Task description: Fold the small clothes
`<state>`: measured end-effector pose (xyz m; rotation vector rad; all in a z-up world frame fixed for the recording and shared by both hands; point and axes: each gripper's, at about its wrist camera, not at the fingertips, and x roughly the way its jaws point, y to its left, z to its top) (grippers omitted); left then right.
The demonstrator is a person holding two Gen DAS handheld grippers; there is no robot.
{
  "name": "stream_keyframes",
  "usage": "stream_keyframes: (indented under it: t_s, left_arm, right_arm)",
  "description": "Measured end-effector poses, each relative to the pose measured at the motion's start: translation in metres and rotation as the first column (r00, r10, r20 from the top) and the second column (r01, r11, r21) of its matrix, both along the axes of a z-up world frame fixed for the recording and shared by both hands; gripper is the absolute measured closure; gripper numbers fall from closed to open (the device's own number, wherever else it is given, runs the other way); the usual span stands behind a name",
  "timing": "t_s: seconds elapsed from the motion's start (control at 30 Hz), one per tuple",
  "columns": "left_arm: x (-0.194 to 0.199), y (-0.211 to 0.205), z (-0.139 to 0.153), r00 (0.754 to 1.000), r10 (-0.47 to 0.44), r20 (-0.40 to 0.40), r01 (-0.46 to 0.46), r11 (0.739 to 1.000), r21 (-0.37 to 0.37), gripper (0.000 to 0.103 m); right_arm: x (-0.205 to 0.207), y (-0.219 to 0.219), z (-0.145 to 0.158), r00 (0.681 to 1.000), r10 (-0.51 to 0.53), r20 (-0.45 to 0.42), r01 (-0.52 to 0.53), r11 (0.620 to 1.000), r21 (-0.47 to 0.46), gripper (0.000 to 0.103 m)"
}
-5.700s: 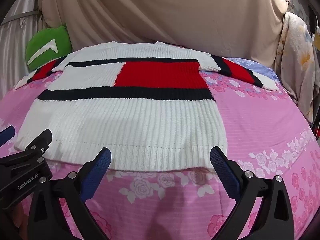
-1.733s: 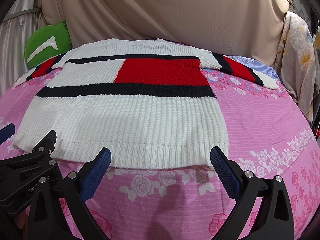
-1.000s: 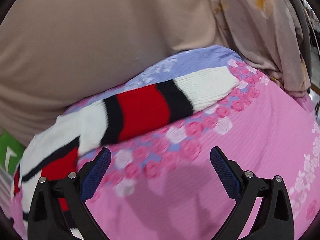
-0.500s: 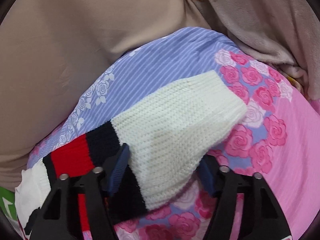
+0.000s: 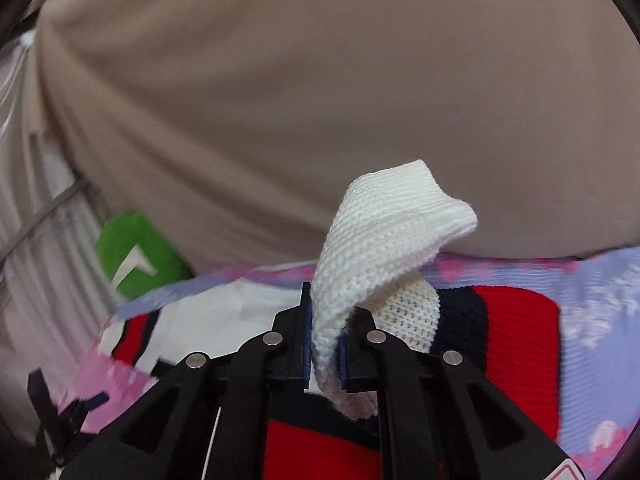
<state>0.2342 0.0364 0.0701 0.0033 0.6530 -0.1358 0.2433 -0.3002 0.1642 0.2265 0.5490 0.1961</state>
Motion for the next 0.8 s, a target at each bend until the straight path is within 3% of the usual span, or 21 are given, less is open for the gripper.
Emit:
stream_keyframes:
  t_s: [0.03, 0.13, 0.23, 0.3, 0.37, 0.47, 0.57, 0.67, 0.8]
  left_arm:
    - [0.004, -0.002, 0.001, 1.000, -0.011, -0.004, 0.011, 1.000, -0.014, 0.005]
    - [0.028, -0.005, -0.002, 0.998, -0.040, -0.050, 0.036, 0.996, -0.082, 0.005]
    - [0.061, -0.005, -0.016, 0.985, -0.079, -0.152, 0.054, 0.985, -0.166, 0.005]
    - [0.079, -0.003, -0.025, 0.975, -0.088, -0.205, 0.045, 0.977, -0.207, 0.005]
    - [0.095, -0.002, -0.032, 0.965, -0.111, -0.236, 0.050, 0.967, -0.248, 0.005]
    - [0.115, -0.007, -0.042, 0.950, -0.141, -0.279, 0.048, 0.948, -0.315, 0.005]
    - [0.127, -0.018, -0.054, 0.930, -0.182, -0.320, 0.059, 0.931, -0.360, 0.005]
    - [0.126, -0.024, -0.054, 0.939, -0.157, -0.307, 0.055, 0.947, -0.317, 0.006]
    - [0.114, -0.010, -0.050, 0.937, -0.140, -0.319, 0.014, 0.930, -0.366, 0.006]
  right_arm:
    - [0.014, 0.039, -0.015, 0.996, 0.085, -0.037, -0.086, 0.996, -0.027, 0.092]
    - [0.030, 0.106, -0.064, 0.973, 0.187, -0.135, -0.203, 0.972, -0.117, 0.085]
    - [0.025, 0.120, -0.079, 0.969, 0.190, -0.161, -0.216, 0.963, -0.159, 0.076]
    - [0.015, 0.103, -0.070, 0.980, 0.157, -0.123, -0.175, 0.972, -0.154, 0.062]
    - [-0.008, 0.066, -0.064, 0.994, 0.084, -0.066, -0.092, 0.986, -0.138, 0.041]
    - [-0.037, 0.003, -0.055, 0.996, -0.080, -0.031, 0.074, 0.985, -0.153, 0.035]
    - [-0.058, -0.064, -0.062, 0.967, -0.244, -0.075, 0.235, 0.966, -0.109, 0.034]
    - [-0.066, -0.109, -0.076, 0.938, -0.321, -0.131, 0.319, 0.947, -0.031, 0.034]
    - [-0.059, -0.128, -0.089, 0.926, -0.336, -0.174, 0.341, 0.940, 0.005, 0.034]
